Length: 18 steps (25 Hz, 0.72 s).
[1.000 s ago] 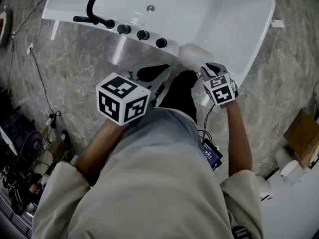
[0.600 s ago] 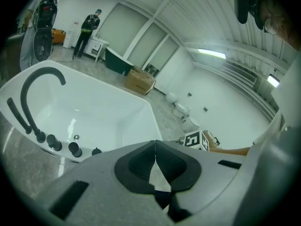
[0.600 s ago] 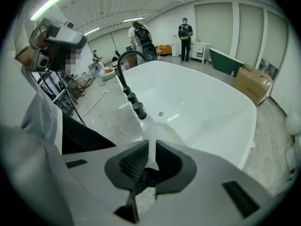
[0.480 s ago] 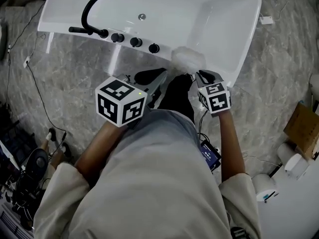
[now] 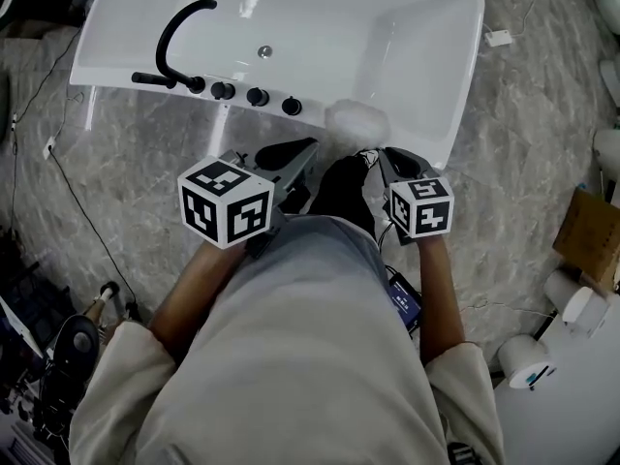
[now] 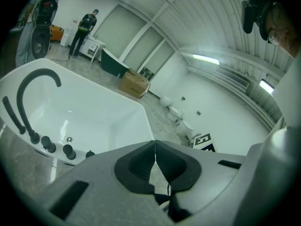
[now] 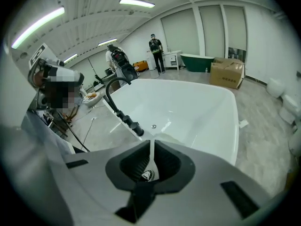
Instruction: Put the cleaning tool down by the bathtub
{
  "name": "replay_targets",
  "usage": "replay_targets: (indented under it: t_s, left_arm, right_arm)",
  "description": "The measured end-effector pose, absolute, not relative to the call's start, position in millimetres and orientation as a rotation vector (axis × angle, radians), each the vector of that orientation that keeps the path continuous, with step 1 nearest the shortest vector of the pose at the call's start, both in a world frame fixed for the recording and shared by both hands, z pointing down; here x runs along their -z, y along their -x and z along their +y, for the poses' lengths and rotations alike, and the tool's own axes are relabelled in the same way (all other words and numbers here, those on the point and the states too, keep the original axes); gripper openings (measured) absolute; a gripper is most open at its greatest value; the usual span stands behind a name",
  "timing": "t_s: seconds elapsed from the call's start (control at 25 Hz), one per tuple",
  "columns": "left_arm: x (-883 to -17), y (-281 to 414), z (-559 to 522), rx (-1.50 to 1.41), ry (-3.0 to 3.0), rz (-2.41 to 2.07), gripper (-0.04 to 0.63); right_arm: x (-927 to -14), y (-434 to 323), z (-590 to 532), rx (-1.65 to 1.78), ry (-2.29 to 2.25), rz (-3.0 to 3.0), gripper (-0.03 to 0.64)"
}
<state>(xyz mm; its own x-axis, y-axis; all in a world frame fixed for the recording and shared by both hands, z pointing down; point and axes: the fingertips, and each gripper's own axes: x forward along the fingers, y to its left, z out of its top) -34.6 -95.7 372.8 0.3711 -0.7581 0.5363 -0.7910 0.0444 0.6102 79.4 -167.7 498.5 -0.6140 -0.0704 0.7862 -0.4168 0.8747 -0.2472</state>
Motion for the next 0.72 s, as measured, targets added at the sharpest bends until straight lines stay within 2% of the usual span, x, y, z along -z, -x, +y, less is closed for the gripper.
replay_targets:
  t_s: [0.72]
  left_arm:
    - [-354,48,-84,-0.154,-1.84,-1.474,0.008]
  right_arm:
    - [-418,-96,-141,-0.612,-0.605,-2.322,0.014]
